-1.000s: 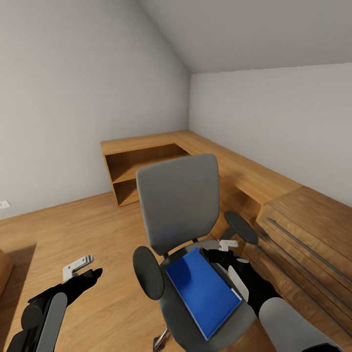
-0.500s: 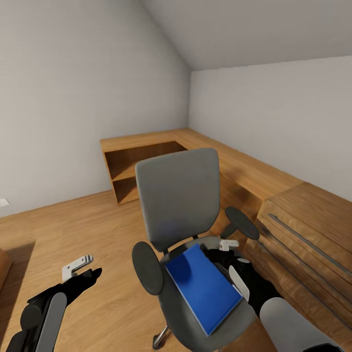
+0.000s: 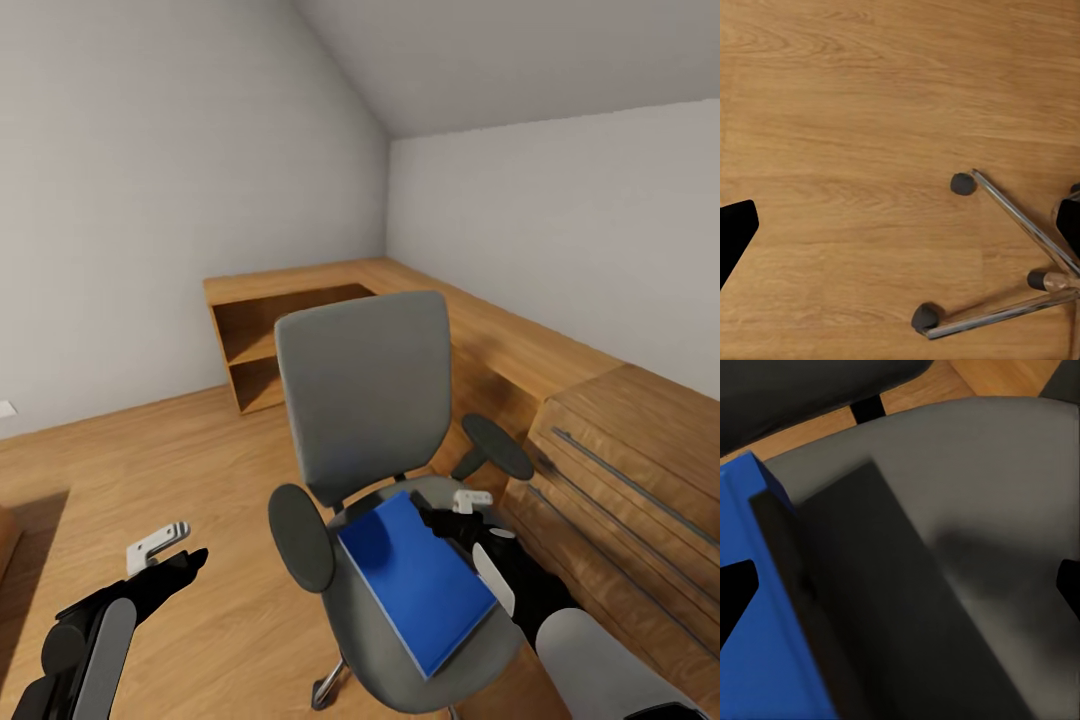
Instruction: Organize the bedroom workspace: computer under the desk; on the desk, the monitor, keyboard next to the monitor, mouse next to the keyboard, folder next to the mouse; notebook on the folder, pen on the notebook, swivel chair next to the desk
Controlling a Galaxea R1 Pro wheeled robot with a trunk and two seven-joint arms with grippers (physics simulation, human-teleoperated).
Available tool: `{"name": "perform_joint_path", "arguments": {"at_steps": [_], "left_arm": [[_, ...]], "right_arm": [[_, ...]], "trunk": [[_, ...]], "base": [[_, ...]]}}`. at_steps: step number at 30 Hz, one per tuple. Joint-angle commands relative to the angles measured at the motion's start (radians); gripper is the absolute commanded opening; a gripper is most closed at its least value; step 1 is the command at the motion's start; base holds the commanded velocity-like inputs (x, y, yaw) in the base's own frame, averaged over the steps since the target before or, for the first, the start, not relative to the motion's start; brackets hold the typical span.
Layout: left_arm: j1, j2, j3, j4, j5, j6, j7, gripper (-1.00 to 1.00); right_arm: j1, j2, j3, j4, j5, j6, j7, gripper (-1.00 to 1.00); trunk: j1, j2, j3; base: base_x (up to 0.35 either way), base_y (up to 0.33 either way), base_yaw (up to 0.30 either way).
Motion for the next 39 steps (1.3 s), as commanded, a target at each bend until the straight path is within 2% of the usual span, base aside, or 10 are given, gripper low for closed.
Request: {"name": "perform_joint_path", "arguments": {"at_steps": [1,6,7,8,11,26,29,35,39], "left_arm": [[-0.001,-0.001,0.001,-0.001,0.011,0.004,0.008,1.0],[-0.001,-0.001,0.001,-0.001,0.011,0.004,0.008,1.0],[-0.001,-0.001,0.001,-0.001,0.011,0.004,0.007,1.0],[-0.001,-0.002,0.001,-0.001,0.011,0.004,0.007,1.0],[-0.001,-0.001,0.001,-0.001,0.011,0.004,0.007,1.0],[-0.001,0.001,0.001,-0.001,0.011,0.005,0.007,1.0],[-0.001,0.001,0.002,-0.001,0.011,0.005,0.007,1.0],[-0.001,0.001,0.004,-0.001,0.011,0.005,0.007,1.0],[-0.001,0.002,0.018,-0.001,0.011,0.004,0.006,1.0]], "right_arm": [[0.0,-0.002,0.005,-0.002,-0.006,0.004,0.001,1.0],[0.0,-0.003,0.004,-0.001,-0.006,0.004,0.032,1.0],[0.0,-0.003,0.004,-0.001,-0.007,0.004,0.056,1.0],[0.0,-0.003,0.004,0.0,-0.007,0.005,0.113,1.0],[0.0,-0.003,0.004,0.001,-0.007,0.006,0.16,1.0],[0.0,-0.002,0.004,0.003,-0.007,0.011,0.167,1.0],[0.0,-0.002,0.004,0.004,-0.006,0.012,0.164,1.0],[0.0,-0.002,0.004,0.005,-0.005,0.012,0.162,1.0],[0.0,-0.002,0.004,0.005,-0.005,0.013,0.162,1.0]], "trunk": [[0.004,-0.008,-0.004],[0.023,-0.043,-0.02],[0.027,-0.05,-0.023],[0.031,-0.057,-0.026],[0.042,-0.078,-0.035],[0.046,-0.085,-0.039],[0.057,-0.106,-0.048],[0.057,-0.106,-0.048],[0.057,-0.106,-0.048]], "base": [[0.0,0.0,0.0],[0.0,0.0,0.0],[0.0,0.0,0.0],[0.0,0.0,0.0],[0.0,0.0,0.0],[0.0,0.0,0.0],[0.0,0.0,0.0],[0.0,0.0,0.0],[0.0,0.0,0.0]]}}
